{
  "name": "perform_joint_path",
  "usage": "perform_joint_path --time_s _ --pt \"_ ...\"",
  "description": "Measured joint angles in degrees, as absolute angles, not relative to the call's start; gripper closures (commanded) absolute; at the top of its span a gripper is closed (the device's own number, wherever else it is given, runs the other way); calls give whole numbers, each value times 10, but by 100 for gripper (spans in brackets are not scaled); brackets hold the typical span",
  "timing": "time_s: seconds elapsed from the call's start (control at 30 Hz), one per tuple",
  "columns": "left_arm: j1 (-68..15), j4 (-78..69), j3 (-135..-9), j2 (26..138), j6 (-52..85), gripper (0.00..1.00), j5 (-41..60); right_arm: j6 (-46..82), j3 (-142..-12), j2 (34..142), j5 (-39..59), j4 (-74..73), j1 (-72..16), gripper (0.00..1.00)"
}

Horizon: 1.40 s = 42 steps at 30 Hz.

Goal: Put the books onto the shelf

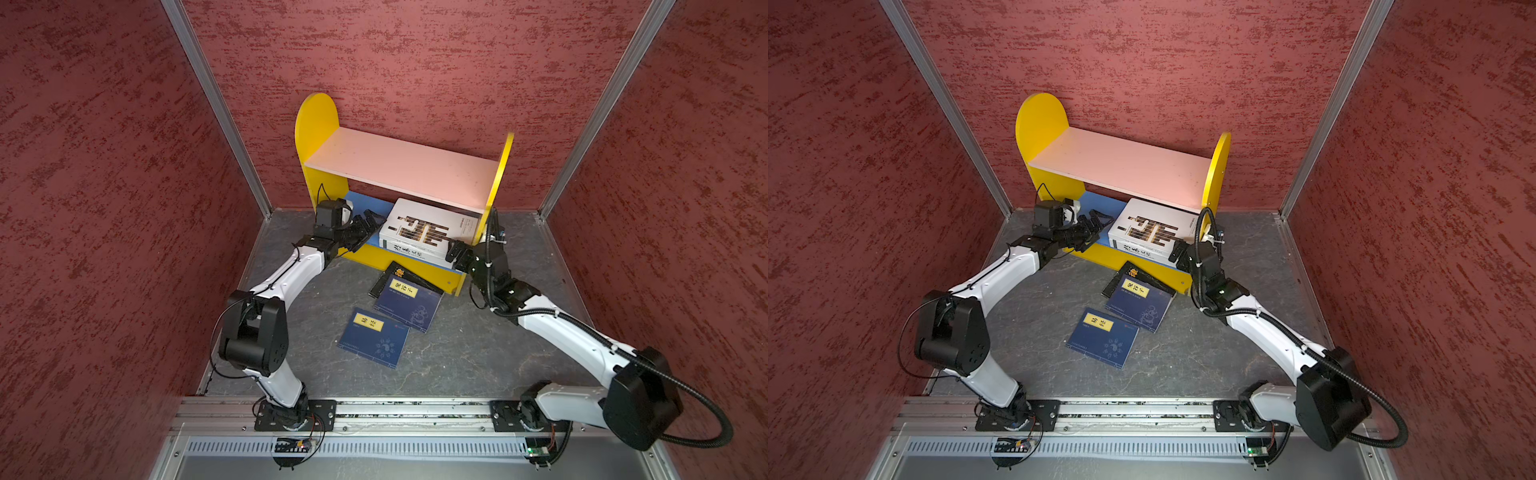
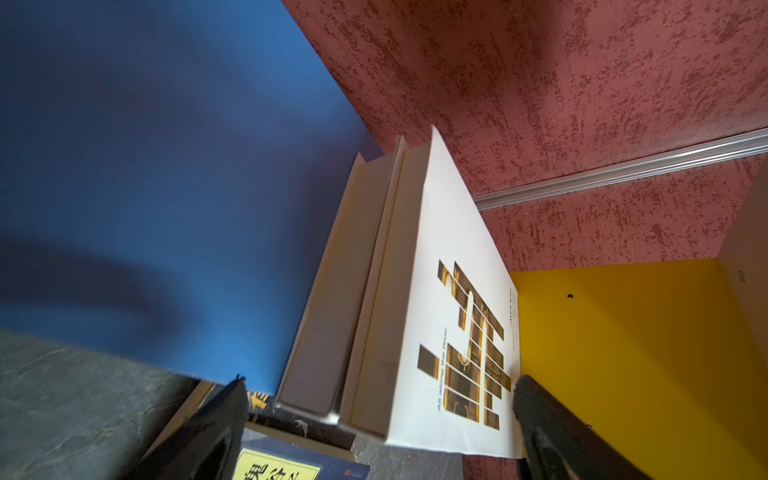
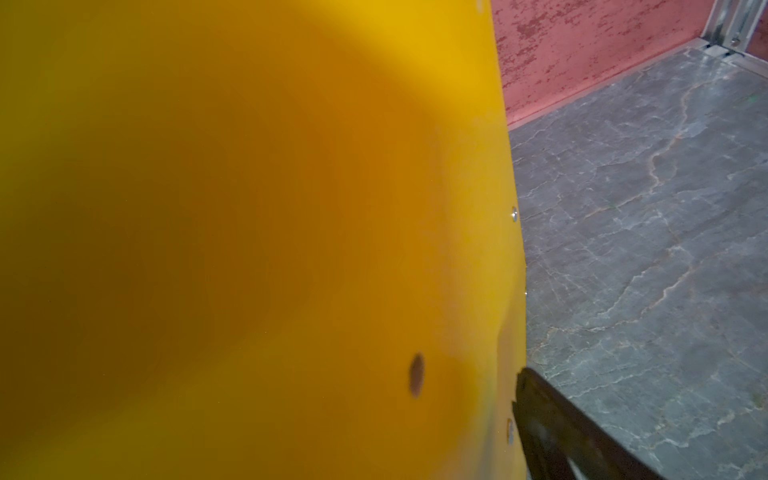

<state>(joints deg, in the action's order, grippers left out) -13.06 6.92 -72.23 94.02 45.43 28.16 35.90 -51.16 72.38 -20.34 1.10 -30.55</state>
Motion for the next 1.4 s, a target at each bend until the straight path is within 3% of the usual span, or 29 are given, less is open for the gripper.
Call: perform_joint_path --time_s 0.4,0.63,1.13,1.4 --pt "-127 128 -567 778 440 1 252 356 -496 590 -178 68 -307 1" --pt "-168 159 -481 727 424 0 239 406 -427 513 -176 98 -307 1" --pt "-248 159 -460 836 366 1 228 502 -279 461 -83 155 -307 1" --pt "-251 130 -461 888 356 0 222 564 -197 483 -40 64 -309 10"
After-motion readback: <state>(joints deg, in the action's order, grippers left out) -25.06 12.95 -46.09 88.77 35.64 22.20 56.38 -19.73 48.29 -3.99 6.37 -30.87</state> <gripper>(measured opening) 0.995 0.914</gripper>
